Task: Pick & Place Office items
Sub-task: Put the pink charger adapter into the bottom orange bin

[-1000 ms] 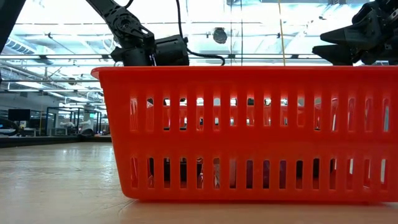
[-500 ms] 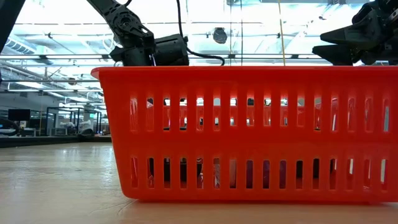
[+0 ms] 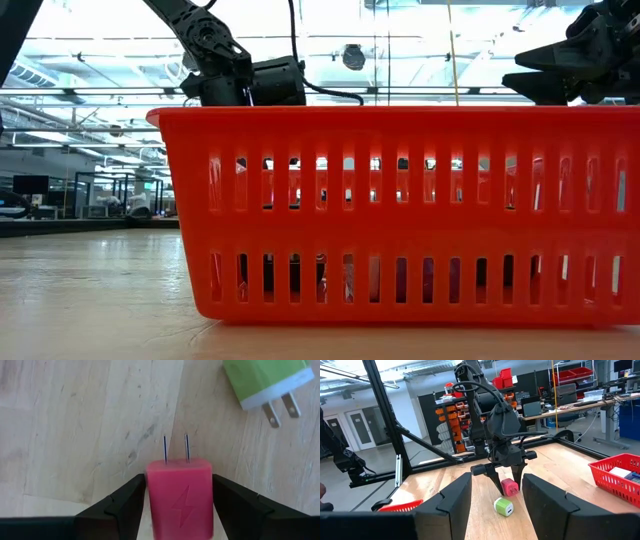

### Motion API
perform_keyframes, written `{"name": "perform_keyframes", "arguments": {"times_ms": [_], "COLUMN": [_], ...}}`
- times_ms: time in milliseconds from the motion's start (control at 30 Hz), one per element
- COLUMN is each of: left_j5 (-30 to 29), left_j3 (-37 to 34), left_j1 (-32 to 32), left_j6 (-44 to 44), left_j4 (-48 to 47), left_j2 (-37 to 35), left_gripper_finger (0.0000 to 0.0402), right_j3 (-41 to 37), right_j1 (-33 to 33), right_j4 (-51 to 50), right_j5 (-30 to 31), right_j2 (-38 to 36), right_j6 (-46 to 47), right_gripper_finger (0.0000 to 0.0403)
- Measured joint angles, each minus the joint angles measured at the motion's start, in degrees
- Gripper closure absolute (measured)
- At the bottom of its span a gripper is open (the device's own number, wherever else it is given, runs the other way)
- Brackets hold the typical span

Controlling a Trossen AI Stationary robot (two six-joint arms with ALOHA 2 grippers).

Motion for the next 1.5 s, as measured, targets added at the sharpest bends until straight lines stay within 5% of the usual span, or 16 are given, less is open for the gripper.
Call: {"name": "perform_keyframes", "arguments": {"times_ms": [1500], "left_j5": [-2.7], "left_j3": [0.0], "left_j1": [-1.2], "left_j6": [1.3], "left_j4": [0.3], "left_j2": [-0.2], "left_gripper_finger": [0.0174], "right_j3": [0.0], "right_j1": [0.0], "right_j4": [0.0], "right_j5": [0.0], "right_j2": [0.0], "right_j6": [0.0], "right_gripper_finger": [0.0238]}}
